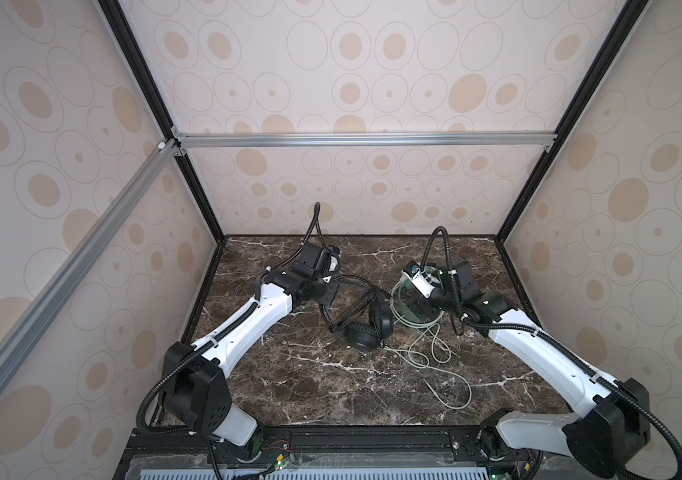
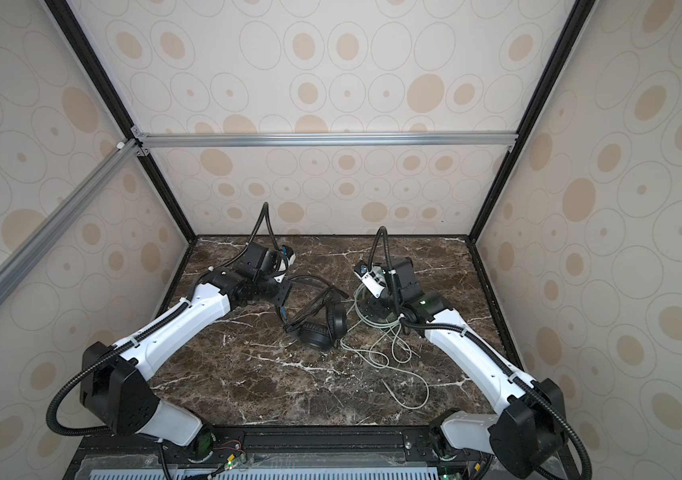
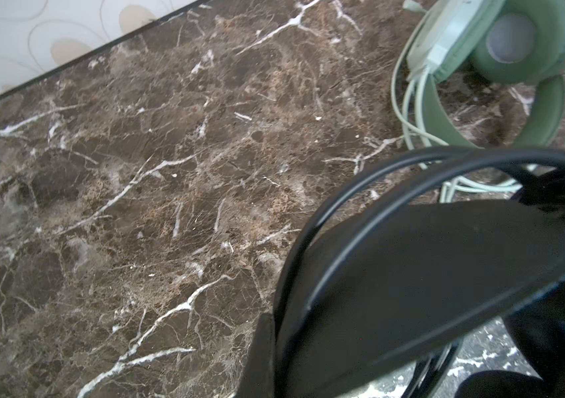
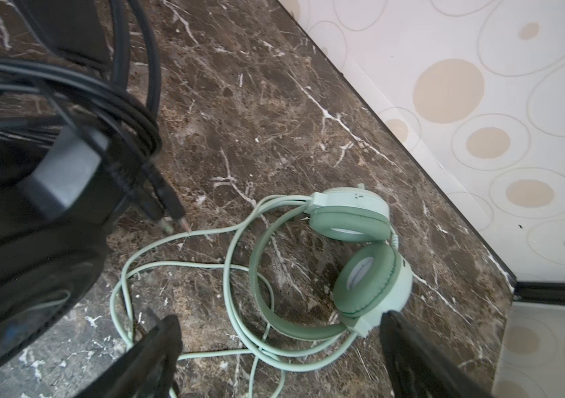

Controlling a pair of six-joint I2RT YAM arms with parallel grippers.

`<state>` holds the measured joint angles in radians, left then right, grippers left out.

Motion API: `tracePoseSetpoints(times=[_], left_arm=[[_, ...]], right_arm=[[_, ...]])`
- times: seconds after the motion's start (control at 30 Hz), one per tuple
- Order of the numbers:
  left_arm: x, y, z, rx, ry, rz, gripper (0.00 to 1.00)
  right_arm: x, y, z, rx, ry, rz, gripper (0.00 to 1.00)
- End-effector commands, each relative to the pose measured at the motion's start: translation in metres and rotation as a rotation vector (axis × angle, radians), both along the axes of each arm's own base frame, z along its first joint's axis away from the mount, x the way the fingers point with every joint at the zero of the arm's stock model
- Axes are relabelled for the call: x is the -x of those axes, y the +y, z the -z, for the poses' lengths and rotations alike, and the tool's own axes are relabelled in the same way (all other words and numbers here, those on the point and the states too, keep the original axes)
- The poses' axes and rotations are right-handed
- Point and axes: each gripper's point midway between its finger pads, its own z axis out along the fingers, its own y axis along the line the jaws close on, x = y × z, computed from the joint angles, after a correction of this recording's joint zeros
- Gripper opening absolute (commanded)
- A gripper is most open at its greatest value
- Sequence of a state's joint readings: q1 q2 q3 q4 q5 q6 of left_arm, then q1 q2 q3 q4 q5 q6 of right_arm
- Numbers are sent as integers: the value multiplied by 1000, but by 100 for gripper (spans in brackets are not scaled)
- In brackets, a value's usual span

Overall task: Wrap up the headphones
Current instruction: 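Set the black headphones down with the left gripper while the right gripper pulls back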

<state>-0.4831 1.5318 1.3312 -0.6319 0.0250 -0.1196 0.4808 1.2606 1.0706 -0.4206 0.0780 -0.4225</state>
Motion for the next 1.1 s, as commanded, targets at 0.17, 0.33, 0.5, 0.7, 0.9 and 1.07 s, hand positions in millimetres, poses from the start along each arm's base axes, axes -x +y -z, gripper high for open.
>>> tracePoseSetpoints(times=[0.17, 0.33, 0.5, 0.7, 0.9, 1.07], left_arm=[[-57, 29, 8, 153, 10, -282, 0], [-96, 46, 28, 203, 54, -350, 0], [-130, 51, 49, 201, 73, -378, 0], [-164, 56, 69, 235, 90, -406, 0], [-177, 64, 98, 249, 128, -430, 0], [-177, 68, 113, 249, 142, -455, 1]], right_arm=[[-7, -11, -33, -113, -63, 136, 99], [-3, -10, -45, -197, -59, 174, 100], [4, -14, -45, -224, -38, 202, 100], [18, -2, -55, -275, -27, 116, 100], [24, 3, -61, -306, -16, 84, 100], [31, 17, -65, -345, -1, 3, 100]])
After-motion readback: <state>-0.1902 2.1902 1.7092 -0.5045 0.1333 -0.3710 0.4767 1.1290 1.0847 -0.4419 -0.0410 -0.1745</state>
